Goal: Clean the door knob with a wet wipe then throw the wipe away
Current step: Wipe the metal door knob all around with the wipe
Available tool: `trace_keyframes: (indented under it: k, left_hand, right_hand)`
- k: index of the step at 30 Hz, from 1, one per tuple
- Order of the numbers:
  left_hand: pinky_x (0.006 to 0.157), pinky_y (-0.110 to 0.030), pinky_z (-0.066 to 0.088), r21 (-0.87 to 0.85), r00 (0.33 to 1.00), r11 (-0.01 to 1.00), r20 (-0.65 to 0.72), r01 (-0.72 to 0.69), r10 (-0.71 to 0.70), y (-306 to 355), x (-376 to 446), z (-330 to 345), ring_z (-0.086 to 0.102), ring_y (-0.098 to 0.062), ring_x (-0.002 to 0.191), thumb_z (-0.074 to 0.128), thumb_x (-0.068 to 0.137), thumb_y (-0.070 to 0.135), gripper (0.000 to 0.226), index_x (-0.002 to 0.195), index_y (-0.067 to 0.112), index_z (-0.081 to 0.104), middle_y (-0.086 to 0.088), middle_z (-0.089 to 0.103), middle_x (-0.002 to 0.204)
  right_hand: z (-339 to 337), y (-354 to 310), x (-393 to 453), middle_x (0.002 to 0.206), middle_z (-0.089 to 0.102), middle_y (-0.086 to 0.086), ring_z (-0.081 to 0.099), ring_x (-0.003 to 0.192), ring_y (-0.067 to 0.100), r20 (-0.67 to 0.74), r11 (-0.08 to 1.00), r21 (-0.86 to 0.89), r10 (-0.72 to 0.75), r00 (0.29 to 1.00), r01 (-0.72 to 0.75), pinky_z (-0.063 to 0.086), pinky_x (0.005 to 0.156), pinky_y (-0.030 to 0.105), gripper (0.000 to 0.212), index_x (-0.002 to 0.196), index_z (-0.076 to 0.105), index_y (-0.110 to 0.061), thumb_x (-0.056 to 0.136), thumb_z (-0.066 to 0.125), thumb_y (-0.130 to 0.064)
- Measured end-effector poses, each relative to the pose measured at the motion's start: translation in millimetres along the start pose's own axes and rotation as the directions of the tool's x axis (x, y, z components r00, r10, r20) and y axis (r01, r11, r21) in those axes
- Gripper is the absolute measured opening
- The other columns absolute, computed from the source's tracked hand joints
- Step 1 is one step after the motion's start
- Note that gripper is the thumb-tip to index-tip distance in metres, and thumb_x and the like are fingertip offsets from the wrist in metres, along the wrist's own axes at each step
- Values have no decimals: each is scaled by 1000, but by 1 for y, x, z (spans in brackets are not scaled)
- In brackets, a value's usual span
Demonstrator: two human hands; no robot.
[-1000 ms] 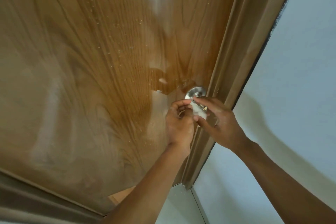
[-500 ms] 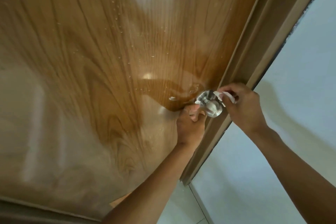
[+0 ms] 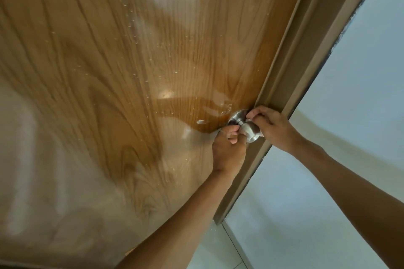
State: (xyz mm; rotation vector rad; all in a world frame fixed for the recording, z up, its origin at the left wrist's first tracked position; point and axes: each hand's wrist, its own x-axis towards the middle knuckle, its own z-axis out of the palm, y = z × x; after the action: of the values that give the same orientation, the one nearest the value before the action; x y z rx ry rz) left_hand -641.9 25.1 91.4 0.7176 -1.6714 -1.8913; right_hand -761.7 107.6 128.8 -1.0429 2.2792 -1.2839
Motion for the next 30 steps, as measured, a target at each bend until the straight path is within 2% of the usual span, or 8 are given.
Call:
trace_keyframes:
  k: [4, 7, 10, 14, 19, 24, 27, 30]
  left_hand:
    - [82, -13, 47, 10, 1000, 1000, 12, 2, -2, 1, 0, -2, 61, -6, 103, 61, 91, 23, 24, 115, 18, 62, 6, 67, 112]
    - [84, -13, 45, 4, 1000, 1000, 28, 11, -11, 2, 0, -5, 61, -6, 104, 61, 91, 21, 24, 115, 18, 63, 6, 67, 113]
    - [88, -16, 46, 14, 999, 1000, 32, 13, -14, 3, 2, -6, 61, -7, 106, 60, 92, 19, 26, 118, 15, 63, 3, 67, 115]
    - [92, -21, 49, -15, 999, 999, 29, 31, -31, 4, 3, -5, 62, -8, 106, 60, 92, 19, 24, 115, 14, 64, 3, 68, 113]
    - [88, -17, 49, -11, 1000, 1000, 29, 12, -12, 2, 4, -5, 62, -5, 105, 59, 92, 22, 23, 114, 17, 64, 5, 68, 111]
    - [87, -19, 51, -27, 1000, 1000, -17, 15, -15, 1, 4, -3, 63, -7, 102, 62, 90, 20, 24, 114, 14, 63, 3, 69, 110]
    - [80, -13, 49, -23, 999, 1000, -40, 11, -12, 0, 3, -2, 63, -4, 98, 63, 90, 21, 22, 111, 15, 63, 5, 69, 106]
    - [75, -8, 48, -25, 999, 1000, -53, 2, -4, 0, 1, -2, 62, -2, 96, 63, 90, 22, 22, 111, 15, 61, 7, 68, 104]
  right_hand:
    - [17, 8, -4, 91, 63, -6, 62, 88, 11, -94, 988, 154, 14, 995, 0, 47, 72, 16, 18, 99, 59, -17, 102, 44, -27]
    - [24, 8, -12, 89, 63, -11, 62, 82, -3, -239, 989, 106, -77, 968, 105, 47, 67, 8, 23, 104, 56, -19, 103, 37, -32]
    - [25, 8, -16, 91, 64, -6, 63, 84, 5, -322, 979, 54, -169, 931, 196, 49, 69, 14, 27, 110, 53, -20, 102, 34, -36]
    - [19, 10, -21, 103, 66, -4, 66, 92, 2, -197, 929, -85, -369, 908, 360, 49, 67, 8, 32, 122, 49, -17, 100, 37, -36]
    - [9, 8, -20, 117, 62, -8, 65, 101, 8, 31, 850, -208, -488, 872, 483, 53, 75, 11, 53, 130, 45, -22, 94, 37, -60]
    - [7, 1, -12, 102, 65, -10, 67, 93, 9, -51, 892, -162, -436, 899, 423, 53, 69, 13, 45, 126, 46, -16, 96, 35, -48]
    - [11, -6, -10, 92, 62, -14, 65, 79, 6, -92, 906, -190, -399, 912, 378, 48, 60, 10, 55, 123, 45, -18, 93, 30, -61]
    - [13, -11, -10, 96, 65, -5, 66, 81, 11, -50, 873, -288, -423, 905, 393, 53, 61, 17, 71, 126, 43, -16, 88, 23, -72]
